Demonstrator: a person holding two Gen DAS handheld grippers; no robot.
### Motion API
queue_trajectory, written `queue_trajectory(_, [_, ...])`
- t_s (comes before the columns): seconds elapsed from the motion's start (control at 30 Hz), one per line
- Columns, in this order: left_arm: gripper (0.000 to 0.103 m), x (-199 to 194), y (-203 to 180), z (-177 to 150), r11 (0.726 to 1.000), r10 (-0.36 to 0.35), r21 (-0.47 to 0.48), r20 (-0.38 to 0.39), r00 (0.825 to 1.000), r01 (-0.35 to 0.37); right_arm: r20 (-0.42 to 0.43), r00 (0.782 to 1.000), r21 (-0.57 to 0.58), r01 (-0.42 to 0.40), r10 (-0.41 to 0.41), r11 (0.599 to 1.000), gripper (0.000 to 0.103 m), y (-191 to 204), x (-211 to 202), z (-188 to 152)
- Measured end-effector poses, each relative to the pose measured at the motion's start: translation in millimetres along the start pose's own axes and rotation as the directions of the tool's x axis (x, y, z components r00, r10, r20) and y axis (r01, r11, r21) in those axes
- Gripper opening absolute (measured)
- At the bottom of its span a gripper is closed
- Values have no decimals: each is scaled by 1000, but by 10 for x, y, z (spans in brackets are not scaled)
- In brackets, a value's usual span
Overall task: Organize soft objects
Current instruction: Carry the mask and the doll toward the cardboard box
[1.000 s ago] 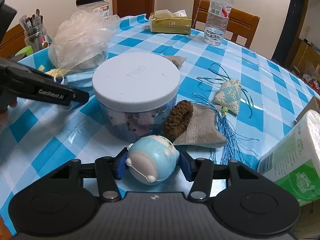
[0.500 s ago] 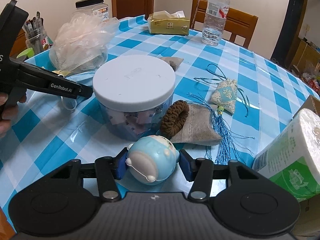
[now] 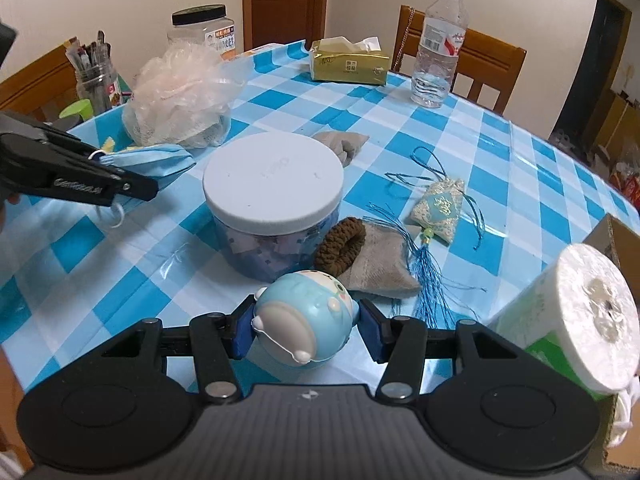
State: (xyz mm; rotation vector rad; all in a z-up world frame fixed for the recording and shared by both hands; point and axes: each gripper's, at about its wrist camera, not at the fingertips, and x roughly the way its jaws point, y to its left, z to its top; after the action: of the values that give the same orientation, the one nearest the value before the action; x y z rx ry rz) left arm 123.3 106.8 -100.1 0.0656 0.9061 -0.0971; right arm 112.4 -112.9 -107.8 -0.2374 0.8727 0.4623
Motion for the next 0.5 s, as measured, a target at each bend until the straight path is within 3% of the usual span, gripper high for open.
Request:
queue_trajectory(0.33, [25,-582,-391,45,987,-133,94,-14,991,134,-31,999,41,-31,32,999,58,-248,-523,-159])
queue_trajectory(0.5, [25,-810,-753,79,962,-214,169,-28,976,215,-21,999,70,27,-26,997,58,-527,-870,-307])
